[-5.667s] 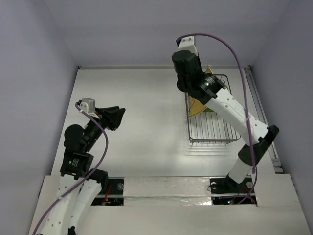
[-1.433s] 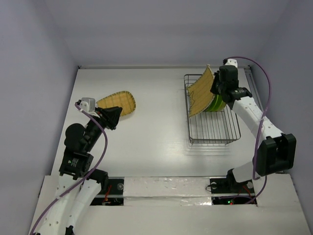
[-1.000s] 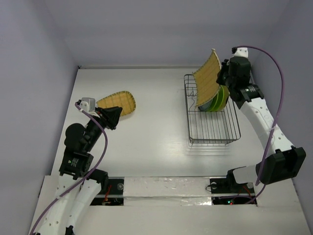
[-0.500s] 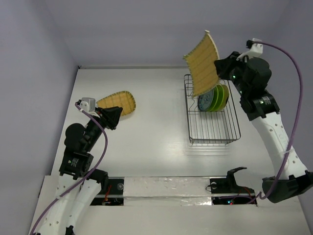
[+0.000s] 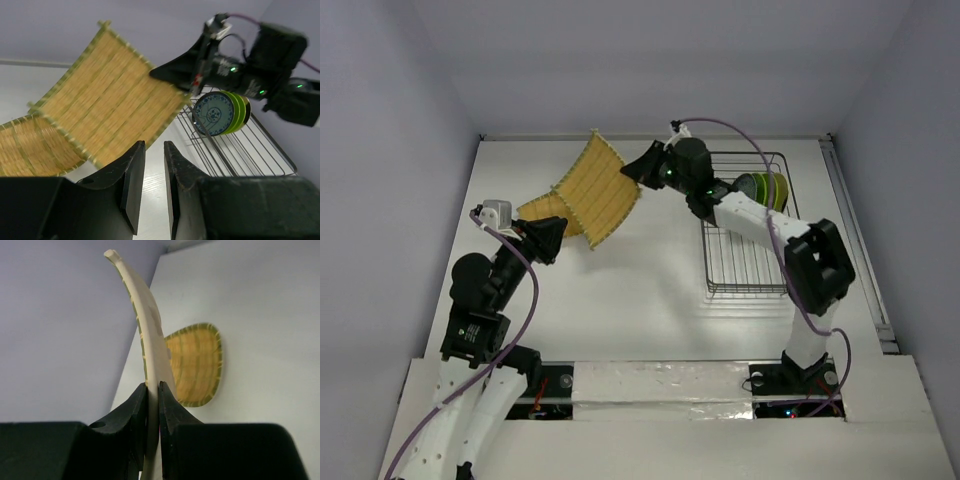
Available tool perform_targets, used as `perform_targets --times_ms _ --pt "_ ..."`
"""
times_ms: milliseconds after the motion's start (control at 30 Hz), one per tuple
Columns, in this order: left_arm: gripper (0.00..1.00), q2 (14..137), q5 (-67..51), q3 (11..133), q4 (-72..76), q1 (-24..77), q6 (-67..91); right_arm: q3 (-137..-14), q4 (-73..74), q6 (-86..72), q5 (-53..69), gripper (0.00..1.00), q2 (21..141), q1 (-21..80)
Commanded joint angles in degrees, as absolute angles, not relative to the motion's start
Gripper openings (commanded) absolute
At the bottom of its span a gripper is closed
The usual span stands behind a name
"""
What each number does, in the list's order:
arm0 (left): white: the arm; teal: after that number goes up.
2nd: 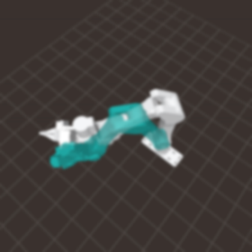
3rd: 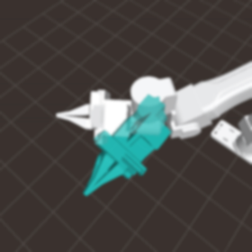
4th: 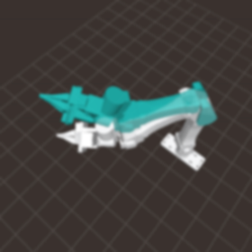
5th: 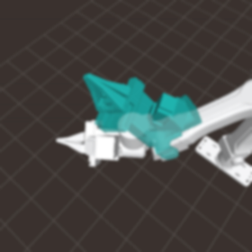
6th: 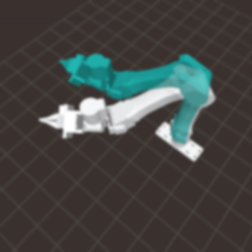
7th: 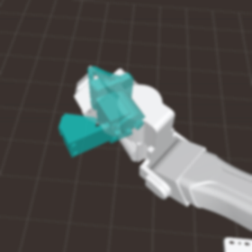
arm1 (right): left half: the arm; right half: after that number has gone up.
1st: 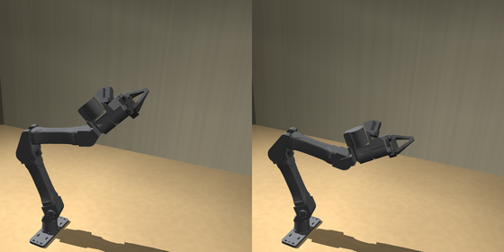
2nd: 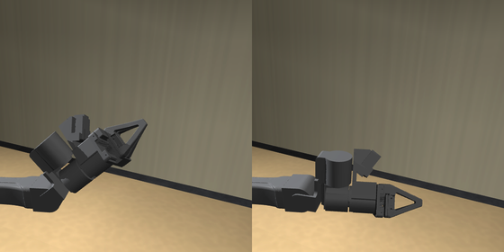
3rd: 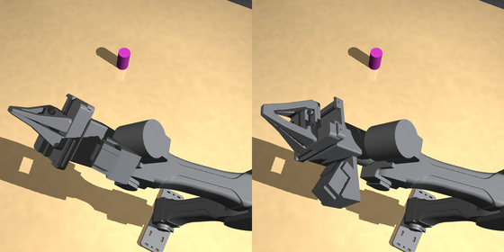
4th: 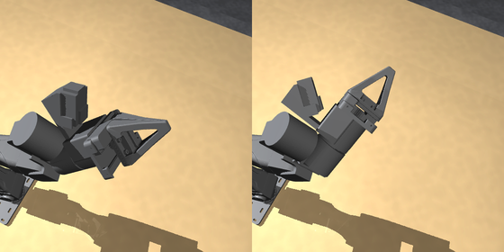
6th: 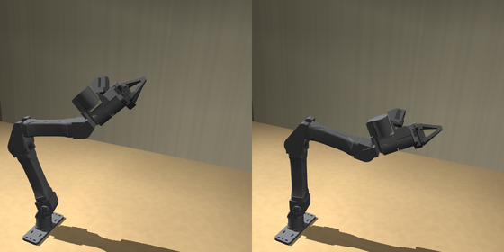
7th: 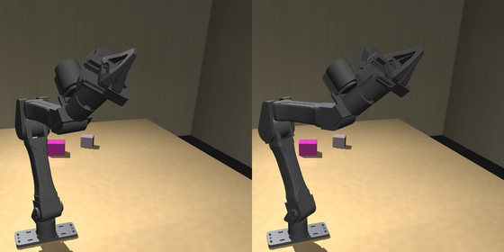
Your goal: Unload the plates from the dish rack
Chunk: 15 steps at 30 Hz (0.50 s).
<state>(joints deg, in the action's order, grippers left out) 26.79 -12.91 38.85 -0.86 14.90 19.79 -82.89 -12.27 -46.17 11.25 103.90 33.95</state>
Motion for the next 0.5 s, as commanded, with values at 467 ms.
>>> perform_targets --times_ms 467 --pt "0.2 26.6 -13.4 40.8 2.1 14.6 20.0 -90.9 -44.4 -77.7 8.4 0.0 122.8 38.4"
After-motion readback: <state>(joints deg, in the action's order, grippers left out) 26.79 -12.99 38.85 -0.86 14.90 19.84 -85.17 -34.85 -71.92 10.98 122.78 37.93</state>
